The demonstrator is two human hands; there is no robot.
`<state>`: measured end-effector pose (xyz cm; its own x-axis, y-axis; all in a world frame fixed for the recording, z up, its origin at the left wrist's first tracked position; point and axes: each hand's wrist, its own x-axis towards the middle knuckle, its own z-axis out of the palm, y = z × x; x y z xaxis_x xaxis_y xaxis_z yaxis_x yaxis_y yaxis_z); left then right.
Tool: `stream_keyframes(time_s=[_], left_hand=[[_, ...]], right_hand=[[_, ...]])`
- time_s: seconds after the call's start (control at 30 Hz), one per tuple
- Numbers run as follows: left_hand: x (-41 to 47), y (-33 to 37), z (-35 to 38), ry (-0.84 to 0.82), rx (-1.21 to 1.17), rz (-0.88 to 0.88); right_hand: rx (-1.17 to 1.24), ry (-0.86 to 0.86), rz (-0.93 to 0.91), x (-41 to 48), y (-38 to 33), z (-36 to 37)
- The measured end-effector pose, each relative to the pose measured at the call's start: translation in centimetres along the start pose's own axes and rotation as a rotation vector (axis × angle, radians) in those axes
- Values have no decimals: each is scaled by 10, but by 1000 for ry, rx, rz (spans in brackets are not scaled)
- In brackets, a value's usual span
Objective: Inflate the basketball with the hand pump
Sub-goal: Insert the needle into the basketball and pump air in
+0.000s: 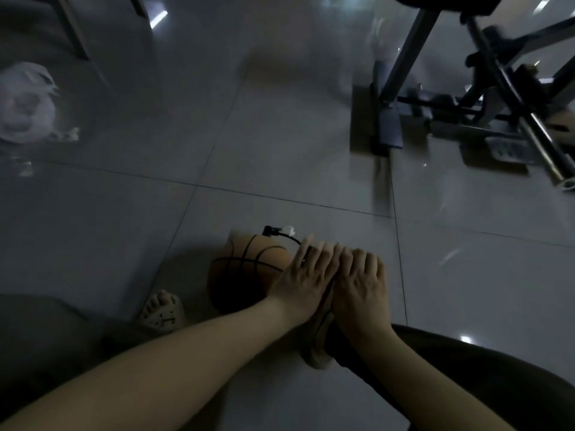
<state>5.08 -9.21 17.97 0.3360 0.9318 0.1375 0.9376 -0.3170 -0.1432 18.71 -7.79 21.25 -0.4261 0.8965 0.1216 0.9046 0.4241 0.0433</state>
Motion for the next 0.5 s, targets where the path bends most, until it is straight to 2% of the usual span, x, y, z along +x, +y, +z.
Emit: stream_keyframes(time_s=[0.27, 0.37, 0.5], left_hand=[[4, 10, 53, -148, 27, -18], [10, 11, 63, -200, 62, -17], [22, 11, 50, -314, 133, 84]], right_hand=[[2, -227, 70, 2, 1, 61], [1, -261, 67, 6, 5, 74], [26, -289, 56, 21, 15, 60]])
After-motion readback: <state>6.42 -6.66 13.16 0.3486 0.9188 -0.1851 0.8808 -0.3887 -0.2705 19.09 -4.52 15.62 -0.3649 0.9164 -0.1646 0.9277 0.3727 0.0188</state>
